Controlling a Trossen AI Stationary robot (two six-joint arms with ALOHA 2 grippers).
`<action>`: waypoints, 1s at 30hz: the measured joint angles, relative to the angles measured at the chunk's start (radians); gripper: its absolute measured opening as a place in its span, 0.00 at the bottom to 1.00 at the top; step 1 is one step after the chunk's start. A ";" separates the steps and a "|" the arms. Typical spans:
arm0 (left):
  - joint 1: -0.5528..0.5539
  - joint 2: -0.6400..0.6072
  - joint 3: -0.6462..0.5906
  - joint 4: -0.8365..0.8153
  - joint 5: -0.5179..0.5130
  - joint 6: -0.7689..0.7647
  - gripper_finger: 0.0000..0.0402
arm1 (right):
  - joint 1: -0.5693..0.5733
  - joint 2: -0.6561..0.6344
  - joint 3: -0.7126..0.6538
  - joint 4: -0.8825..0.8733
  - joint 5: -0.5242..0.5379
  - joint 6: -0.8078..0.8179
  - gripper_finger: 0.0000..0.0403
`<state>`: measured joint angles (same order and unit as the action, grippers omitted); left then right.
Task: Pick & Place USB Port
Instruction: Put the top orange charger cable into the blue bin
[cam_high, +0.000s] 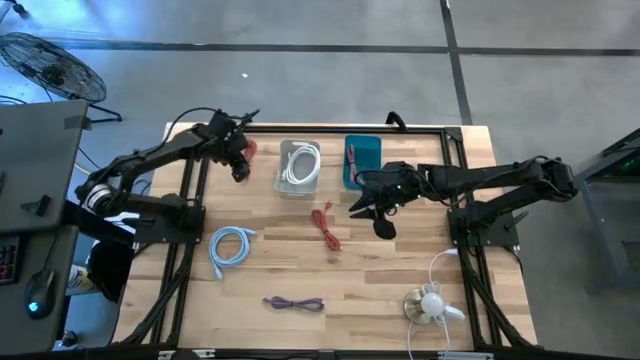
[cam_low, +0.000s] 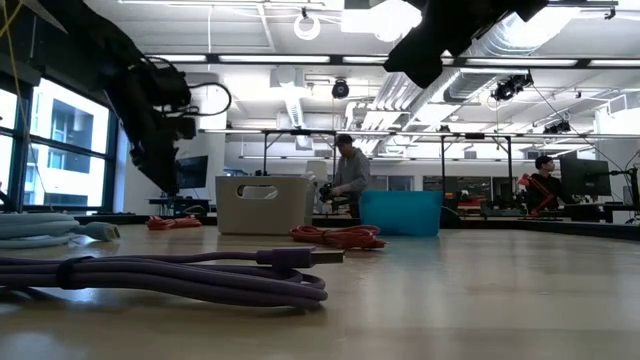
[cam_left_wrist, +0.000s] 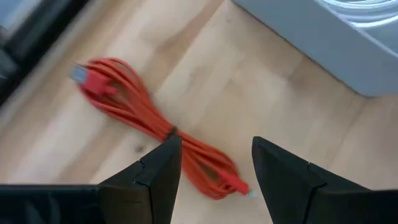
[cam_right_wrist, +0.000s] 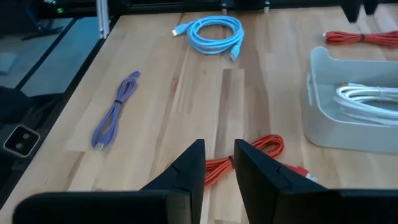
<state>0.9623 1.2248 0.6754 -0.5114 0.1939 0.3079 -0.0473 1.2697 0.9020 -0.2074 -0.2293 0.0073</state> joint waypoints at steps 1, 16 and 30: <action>0.000 0.013 0.000 0.000 0.005 -0.011 0.48 | 0.005 0.000 0.000 -0.001 0.000 -0.008 0.19; 0.000 0.050 0.001 0.045 -0.077 -0.130 0.48 | 0.051 0.000 0.000 -0.042 0.066 -0.027 0.19; 0.000 0.050 0.001 0.036 -0.108 -0.238 0.48 | 0.070 0.000 0.000 -0.041 0.066 -0.024 0.19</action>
<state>0.9623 1.2746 0.6762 -0.4749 0.0859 0.0697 0.0231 1.2697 0.9020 -0.2485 -0.1637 -0.0164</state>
